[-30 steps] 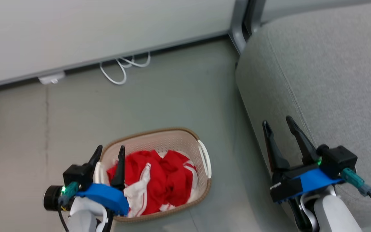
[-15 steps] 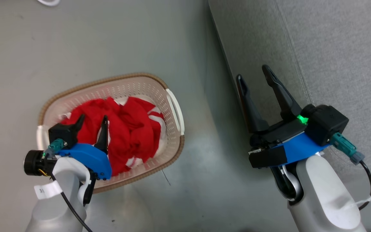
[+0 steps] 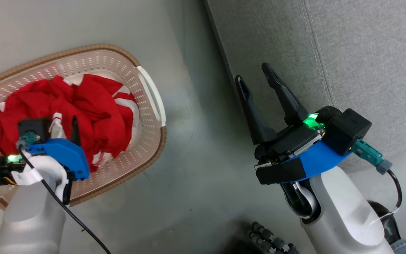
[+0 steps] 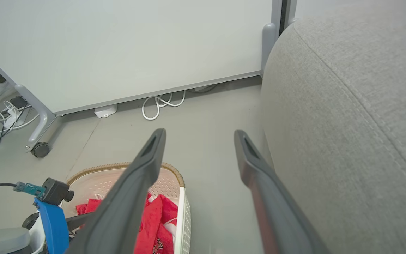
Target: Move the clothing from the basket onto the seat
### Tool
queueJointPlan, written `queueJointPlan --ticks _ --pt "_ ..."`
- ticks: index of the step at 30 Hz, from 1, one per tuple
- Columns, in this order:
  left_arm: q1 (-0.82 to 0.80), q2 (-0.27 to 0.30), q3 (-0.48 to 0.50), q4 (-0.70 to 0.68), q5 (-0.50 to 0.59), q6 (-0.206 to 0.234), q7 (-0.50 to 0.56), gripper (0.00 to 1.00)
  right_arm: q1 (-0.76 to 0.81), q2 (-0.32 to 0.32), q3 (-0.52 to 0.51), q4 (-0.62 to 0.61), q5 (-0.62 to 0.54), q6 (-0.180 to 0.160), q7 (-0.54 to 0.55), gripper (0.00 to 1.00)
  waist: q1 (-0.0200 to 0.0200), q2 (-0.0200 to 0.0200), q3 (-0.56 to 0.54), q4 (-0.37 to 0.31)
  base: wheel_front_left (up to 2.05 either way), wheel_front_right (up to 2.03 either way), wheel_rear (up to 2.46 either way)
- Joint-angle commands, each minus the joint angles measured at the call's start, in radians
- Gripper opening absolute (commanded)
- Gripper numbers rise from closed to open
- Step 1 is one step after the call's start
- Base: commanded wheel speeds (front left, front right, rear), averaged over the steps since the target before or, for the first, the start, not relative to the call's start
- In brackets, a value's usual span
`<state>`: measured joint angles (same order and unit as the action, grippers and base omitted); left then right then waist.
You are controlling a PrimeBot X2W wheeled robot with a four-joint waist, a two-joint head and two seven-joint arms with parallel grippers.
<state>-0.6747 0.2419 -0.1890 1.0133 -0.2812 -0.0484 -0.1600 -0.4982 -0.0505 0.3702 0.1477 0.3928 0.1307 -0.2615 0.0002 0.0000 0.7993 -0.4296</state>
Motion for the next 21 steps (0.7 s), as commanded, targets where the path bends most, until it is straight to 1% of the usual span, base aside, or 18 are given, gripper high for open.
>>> queueJointPlan --ticks 1,4,6,9,13,14,15,21 --pt "-0.018 0.011 0.006 0.004 0.002 0.013 -0.002 1.00 -0.010 0.000 0.000 -0.006 0.008 0.000 -0.005 1.00 -0.0002 0.0000 0.024 -0.022 0.00 0.00 0.00" --pt "-0.028 0.018 0.016 0.021 -0.003 0.053 0.002 1.00 -0.002 0.000 0.007 -0.015 0.021 0.000 -0.005 1.00 -0.0002 0.0000 0.039 -0.033 0.00 0.00 0.00" --pt "-0.032 0.020 0.024 0.030 -0.010 0.071 0.007 1.00 0.001 0.000 0.010 -0.017 0.024 0.000 -0.005 1.00 -0.0002 0.0000 0.044 -0.036 0.00 0.00 0.00" --pt "-0.032 0.020 0.024 0.038 -0.014 0.083 0.004 1.00 0.001 0.000 0.016 -0.020 0.033 0.000 -0.005 1.00 -0.0002 0.0000 0.050 -0.039 0.00 0.00 0.00" --pt "-0.035 0.021 0.022 0.049 -0.020 0.080 -0.003 1.00 -0.003 0.000 0.020 -0.021 0.037 0.000 -0.005 1.00 -0.0002 0.0000 0.052 -0.039 0.00 0.00 0.00" --pt "-0.038 0.021 0.019 0.051 -0.020 0.076 -0.005 0.46 -0.004 0.000 0.021 -0.020 0.039 0.000 -0.005 1.00 -0.0002 0.0000 0.052 -0.038 0.00 0.00 0.00" --pt "-0.039 0.020 0.015 0.054 -0.020 0.073 -0.005 0.00 -0.005 0.000 0.021 -0.020 0.039 0.000 -0.005 1.00 -0.0002 0.0000 0.052 -0.037 0.00 0.00 0.00" --pt "-0.054 0.019 0.007 0.078 -0.030 0.049 -0.018 0.00 -0.013 0.000 0.019 -0.017 0.036 0.000 -0.005 1.00 -0.0002 0.0000 0.056 -0.028 0.00 0.00 0.00"
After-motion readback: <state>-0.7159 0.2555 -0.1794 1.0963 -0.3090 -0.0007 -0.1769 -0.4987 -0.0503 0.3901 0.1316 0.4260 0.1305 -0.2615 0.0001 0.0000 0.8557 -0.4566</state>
